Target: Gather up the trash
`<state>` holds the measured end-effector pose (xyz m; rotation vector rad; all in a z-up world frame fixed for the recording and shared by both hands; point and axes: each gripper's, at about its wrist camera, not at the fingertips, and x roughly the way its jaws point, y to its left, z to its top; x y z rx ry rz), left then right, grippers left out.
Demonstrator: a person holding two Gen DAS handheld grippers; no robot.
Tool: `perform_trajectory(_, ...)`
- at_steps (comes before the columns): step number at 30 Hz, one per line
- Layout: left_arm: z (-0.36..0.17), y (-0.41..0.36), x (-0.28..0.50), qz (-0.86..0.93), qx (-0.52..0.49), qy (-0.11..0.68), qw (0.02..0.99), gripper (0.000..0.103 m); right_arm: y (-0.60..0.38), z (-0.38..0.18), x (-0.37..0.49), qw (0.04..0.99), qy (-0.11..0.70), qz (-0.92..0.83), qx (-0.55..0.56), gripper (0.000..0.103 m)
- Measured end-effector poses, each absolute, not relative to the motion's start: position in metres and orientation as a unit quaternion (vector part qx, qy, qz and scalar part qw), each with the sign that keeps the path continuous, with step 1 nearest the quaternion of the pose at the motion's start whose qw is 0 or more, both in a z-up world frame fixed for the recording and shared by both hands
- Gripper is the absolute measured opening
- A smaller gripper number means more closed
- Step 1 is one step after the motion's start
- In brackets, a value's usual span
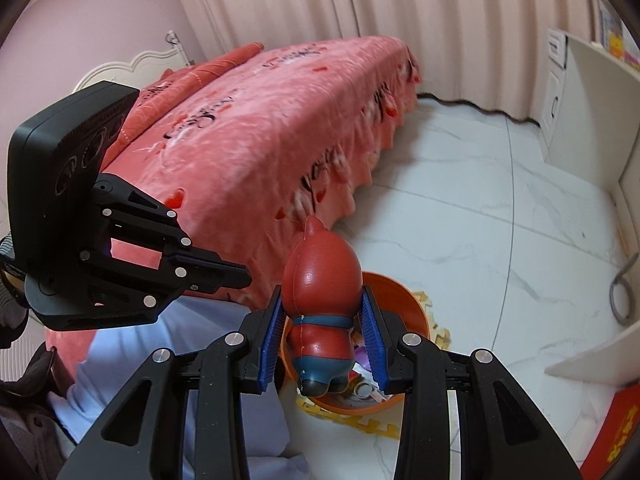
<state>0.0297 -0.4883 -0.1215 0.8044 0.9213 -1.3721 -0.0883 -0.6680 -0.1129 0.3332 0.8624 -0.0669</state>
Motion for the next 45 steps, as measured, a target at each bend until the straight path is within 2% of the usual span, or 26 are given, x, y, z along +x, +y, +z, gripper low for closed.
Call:
perform_trajectory(10,-0.157,-0.515,0.034,-0.585,0.363,0.431,0.583,0.002,-0.69,-0.166,-0.069,0.876,0.442,-0.041,0.19,0.038)
perform_trajectory(13,-0.164,-0.517,0.036,-0.582,0.365,0.44,0.579,0.002,-0.692,-0.179,-0.06,0.869,0.452,-0.048,0.195,0.042)
perform_trajectory(15,-0.167,-0.518,0.037,-0.579,0.368,0.443,0.577,0.002,-0.692,-0.187,-0.058,0.866,0.456,-0.051,0.2,0.05)
perform_trajectory(18,-0.171,-0.521,0.039,-0.576,0.37,0.447,0.576,0.002,-0.692,-0.188,-0.058,0.867,0.454,-0.055,0.2,0.058)
perform_trajectory(28,-0.184,-0.54,0.031,-0.566,0.396,0.432,0.579,0.002,-0.7,-0.172,-0.076,0.875,0.434,-0.065,0.205,0.058)
perform_trajectory(30,-0.187,-0.542,0.03,-0.557,0.405,0.428,0.585,0.04,-0.702,-0.172,-0.079,0.874,0.434,-0.065,0.206,0.058)
perform_trajectory(31,-0.187,-0.542,0.031,-0.557,0.403,0.425,0.588,0.079,-0.702,-0.172,-0.079,0.874,0.435,-0.066,0.206,0.058)
perform_trajectory(32,-0.185,-0.541,0.03,-0.56,0.396,0.419,0.595,0.087,-0.702,-0.173,-0.08,0.873,0.437,-0.067,0.206,0.058)
perform_trajectory(45,-0.18,-0.539,0.028,-0.562,0.397,0.414,0.596,0.087,-0.697,-0.169,-0.076,0.874,0.435,-0.066,0.205,0.058)
